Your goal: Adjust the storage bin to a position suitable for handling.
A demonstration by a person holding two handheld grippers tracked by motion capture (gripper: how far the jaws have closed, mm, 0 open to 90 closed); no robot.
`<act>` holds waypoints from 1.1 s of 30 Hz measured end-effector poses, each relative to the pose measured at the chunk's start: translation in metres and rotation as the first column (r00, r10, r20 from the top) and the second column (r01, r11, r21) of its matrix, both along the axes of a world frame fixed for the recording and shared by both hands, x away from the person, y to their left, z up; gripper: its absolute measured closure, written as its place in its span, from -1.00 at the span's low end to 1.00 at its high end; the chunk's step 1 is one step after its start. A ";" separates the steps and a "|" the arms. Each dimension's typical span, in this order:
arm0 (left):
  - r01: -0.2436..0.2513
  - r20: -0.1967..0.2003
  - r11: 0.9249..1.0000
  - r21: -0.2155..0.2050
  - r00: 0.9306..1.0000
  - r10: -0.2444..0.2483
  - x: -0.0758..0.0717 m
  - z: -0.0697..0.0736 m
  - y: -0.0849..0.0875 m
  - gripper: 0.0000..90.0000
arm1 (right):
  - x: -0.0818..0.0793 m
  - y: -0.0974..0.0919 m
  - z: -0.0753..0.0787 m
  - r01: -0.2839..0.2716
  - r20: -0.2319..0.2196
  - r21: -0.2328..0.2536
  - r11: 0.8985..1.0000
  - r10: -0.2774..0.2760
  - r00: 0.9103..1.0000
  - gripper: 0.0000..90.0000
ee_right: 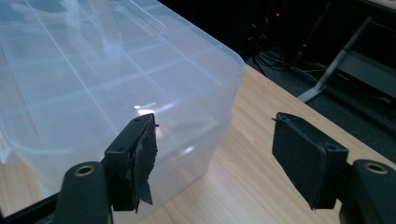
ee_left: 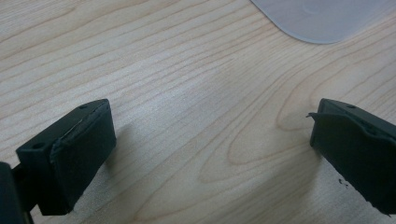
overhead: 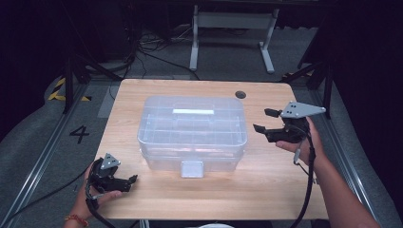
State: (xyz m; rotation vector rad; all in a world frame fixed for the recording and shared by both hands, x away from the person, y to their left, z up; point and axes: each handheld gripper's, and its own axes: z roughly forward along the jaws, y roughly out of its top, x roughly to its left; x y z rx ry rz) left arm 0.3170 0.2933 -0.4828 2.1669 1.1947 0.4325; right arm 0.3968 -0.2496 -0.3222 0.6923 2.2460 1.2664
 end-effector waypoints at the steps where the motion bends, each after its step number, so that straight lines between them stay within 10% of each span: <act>1: 0.000 0.000 1.000 0.000 1.000 0.000 0.000 0.000 0.000 -0.99 | 0.001 0.004 0.002 -0.008 0.001 -0.007 1.000 0.008 1.000 -0.30; 33: 0.002 0.000 1.000 0.002 1.000 -0.002 0.000 0.000 0.000 -0.99 | 0.032 0.106 0.008 -0.230 -0.049 -0.066 0.971 0.227 0.973 0.01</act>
